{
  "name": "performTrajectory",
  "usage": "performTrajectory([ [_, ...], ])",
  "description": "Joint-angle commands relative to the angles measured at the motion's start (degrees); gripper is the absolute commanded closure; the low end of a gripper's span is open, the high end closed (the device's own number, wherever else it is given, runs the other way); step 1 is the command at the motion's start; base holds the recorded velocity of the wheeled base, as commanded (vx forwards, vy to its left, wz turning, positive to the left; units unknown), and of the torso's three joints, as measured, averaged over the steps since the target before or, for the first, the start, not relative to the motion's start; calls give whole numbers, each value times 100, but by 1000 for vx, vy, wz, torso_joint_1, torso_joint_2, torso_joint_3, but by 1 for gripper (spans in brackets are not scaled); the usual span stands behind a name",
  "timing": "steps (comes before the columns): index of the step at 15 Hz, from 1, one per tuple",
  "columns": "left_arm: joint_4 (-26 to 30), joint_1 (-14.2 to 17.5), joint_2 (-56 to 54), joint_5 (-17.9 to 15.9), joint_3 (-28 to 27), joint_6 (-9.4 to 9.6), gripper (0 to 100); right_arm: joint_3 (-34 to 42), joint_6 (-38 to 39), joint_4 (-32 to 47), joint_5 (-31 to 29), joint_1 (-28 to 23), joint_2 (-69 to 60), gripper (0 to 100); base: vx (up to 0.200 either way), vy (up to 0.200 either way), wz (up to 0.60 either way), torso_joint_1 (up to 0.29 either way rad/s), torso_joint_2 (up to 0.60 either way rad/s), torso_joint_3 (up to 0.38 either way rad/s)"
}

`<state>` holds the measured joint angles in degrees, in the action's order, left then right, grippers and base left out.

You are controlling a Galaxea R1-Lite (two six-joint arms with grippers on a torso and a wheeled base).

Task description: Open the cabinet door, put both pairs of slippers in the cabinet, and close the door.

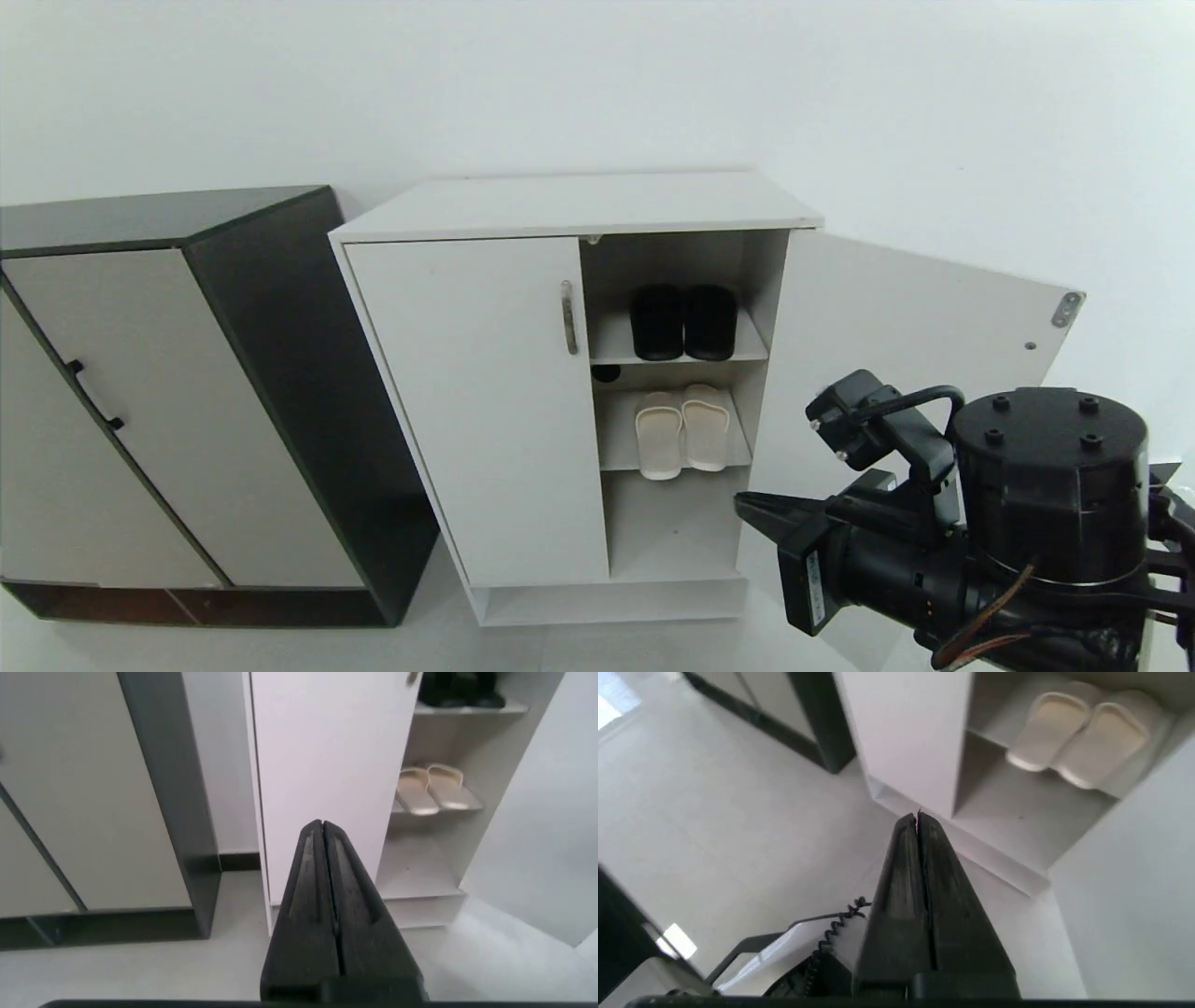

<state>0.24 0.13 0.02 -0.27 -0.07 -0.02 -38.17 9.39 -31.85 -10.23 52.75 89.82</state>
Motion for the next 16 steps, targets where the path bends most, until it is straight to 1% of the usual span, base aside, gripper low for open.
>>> performTrajectory([
  [1, -7, 4, 6, 0, -1, -6, 100, 29, -7, -5, 3, 7, 36, 100, 0, 0, 0, 71, -471, -246],
  [3, 2, 4, -2, -8, -1, 2, 100, 38, -7, -5, 3, 7, 36, 100, 0, 0, 0, 188, -495, -229],
  [7, -7, 4, -2, -8, -1, 2, 100, 38, -7, -5, 3, 7, 36, 100, 0, 0, 0, 352, -481, -246],
  [16, 2, 4, -2, -8, -1, -6, 100, 38, -7, -5, -6, 7, 53, 100, 0, 0, 0, 266, -526, -259],
])
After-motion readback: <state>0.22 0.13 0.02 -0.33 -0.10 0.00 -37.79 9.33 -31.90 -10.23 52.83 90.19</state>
